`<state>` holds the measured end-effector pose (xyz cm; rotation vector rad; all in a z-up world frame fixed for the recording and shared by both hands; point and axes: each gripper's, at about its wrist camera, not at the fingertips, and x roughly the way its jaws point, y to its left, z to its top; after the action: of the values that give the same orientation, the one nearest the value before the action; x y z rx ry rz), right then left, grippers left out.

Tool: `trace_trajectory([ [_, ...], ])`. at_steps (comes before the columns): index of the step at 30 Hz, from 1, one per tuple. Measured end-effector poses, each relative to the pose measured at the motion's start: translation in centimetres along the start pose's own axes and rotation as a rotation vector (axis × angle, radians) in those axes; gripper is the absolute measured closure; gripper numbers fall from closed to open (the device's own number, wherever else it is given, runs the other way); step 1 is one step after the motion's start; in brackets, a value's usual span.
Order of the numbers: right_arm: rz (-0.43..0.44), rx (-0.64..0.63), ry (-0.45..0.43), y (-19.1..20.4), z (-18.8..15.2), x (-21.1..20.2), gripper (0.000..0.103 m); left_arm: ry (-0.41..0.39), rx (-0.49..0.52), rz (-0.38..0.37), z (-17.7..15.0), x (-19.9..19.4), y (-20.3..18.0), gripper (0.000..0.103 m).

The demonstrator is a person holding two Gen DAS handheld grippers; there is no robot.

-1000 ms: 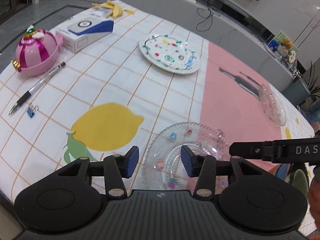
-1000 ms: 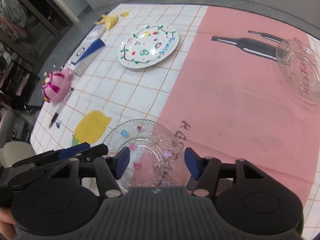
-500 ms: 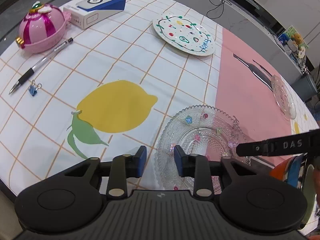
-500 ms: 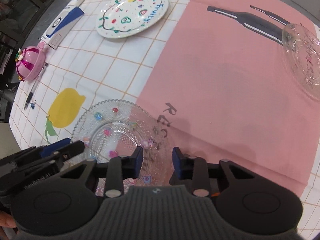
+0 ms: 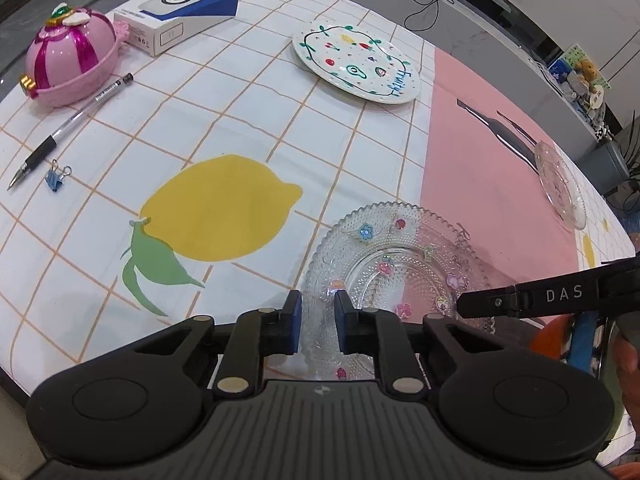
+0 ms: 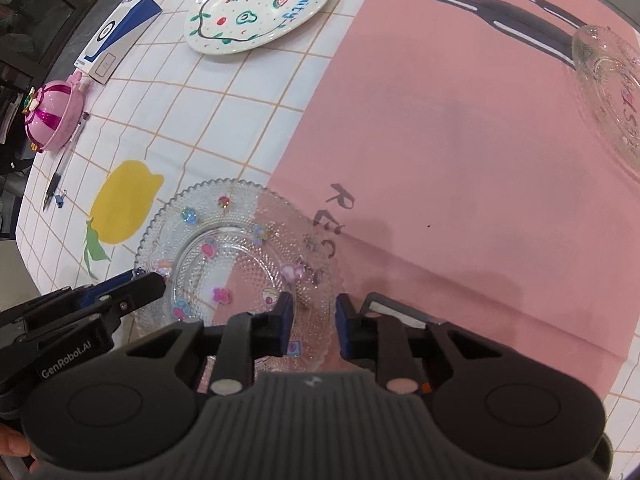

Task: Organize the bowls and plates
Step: 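Move both grippers to the clear gem-studded glass plate and close on its rim, then lift the glass plate with both grippers, set it beside the bowl stack, open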

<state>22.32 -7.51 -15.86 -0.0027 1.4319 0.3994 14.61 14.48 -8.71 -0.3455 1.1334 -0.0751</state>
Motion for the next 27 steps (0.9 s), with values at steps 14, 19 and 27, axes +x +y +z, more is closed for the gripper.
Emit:
trace_trajectory([
  [14, 0.107, 0.136, -0.13, -1.8, -0.3, -2.6, 0.094, -0.043, -0.094, -0.037, 0.5, -1.2, 1.0, 0.087],
  [19, 0.202, 0.223, -0.199, -3.4, -1.1, -4.5, 0.098, -0.077, -0.174, -0.1, 1.1, -2.5, 1.7, 0.09],
  [27, 0.283, 0.307, -0.291, -5.5, -3.0, -7.7, 0.099, -0.164, -0.183, -0.173, 2.0, -5.7, -0.5, 0.09],
])
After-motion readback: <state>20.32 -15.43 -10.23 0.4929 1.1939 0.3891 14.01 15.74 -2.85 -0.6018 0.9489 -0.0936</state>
